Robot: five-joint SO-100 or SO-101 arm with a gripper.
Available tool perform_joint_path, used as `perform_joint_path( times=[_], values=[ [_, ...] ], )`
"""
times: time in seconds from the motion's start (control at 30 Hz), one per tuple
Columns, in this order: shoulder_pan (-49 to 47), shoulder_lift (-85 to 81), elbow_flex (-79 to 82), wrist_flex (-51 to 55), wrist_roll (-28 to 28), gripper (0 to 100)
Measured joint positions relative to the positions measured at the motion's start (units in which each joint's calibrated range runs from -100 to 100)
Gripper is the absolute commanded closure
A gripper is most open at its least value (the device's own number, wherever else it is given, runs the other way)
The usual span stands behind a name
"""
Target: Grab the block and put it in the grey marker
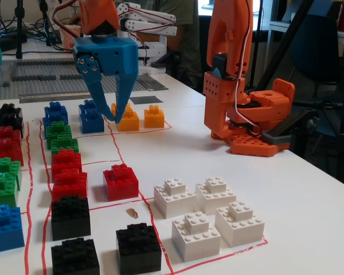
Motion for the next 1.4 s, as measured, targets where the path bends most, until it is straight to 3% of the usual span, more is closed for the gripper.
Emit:
perform_joint_path(
  times=[0.83,1.17,1.4],
  values=[
    [0.00,-0.09,0.09,0.32,0.54,100],
    [-8.05,-0.17,0.09,0.40,-1.27,100],
    [-15.30,1.13,-11.15,9.45,-5.08,100]
  ],
)
